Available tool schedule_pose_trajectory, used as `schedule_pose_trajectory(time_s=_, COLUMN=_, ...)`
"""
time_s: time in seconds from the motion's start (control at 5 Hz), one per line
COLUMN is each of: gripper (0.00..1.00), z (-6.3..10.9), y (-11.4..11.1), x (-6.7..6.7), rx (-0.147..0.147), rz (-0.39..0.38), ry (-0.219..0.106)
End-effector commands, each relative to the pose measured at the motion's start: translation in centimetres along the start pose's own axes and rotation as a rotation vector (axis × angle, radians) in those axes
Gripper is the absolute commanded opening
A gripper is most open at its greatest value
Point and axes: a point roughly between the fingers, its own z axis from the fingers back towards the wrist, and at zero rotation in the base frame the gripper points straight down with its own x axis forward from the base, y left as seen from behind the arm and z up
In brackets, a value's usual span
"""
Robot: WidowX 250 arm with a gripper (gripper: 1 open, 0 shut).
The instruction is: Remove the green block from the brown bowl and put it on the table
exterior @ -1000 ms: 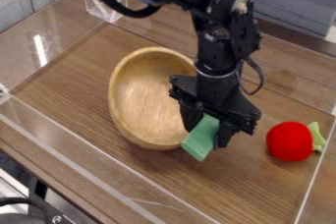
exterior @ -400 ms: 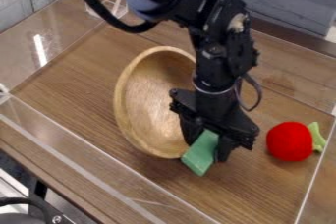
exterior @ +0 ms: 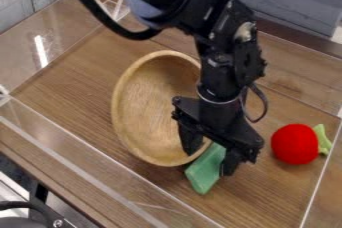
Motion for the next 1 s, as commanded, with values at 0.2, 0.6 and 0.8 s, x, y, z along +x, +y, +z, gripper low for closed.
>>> schedule_pose_trajectory(time_s=0.2, gripper=1.0, z=-1.3, y=1.1, x=2.0, rx=-0.006, rz=0.025, ry=-0.059)
schedule_pose_trajectory(time_s=0.6, gripper=1.0, z=0.6, y=2.4, x=2.1, rx=0.007, rz=0.117, ry=-0.071)
schedule_pose_trajectory(time_s=0.8, gripper=0.0, z=-0.1, y=1.6, x=1.5, rx=0.005, rz=0.094, ry=-0.07)
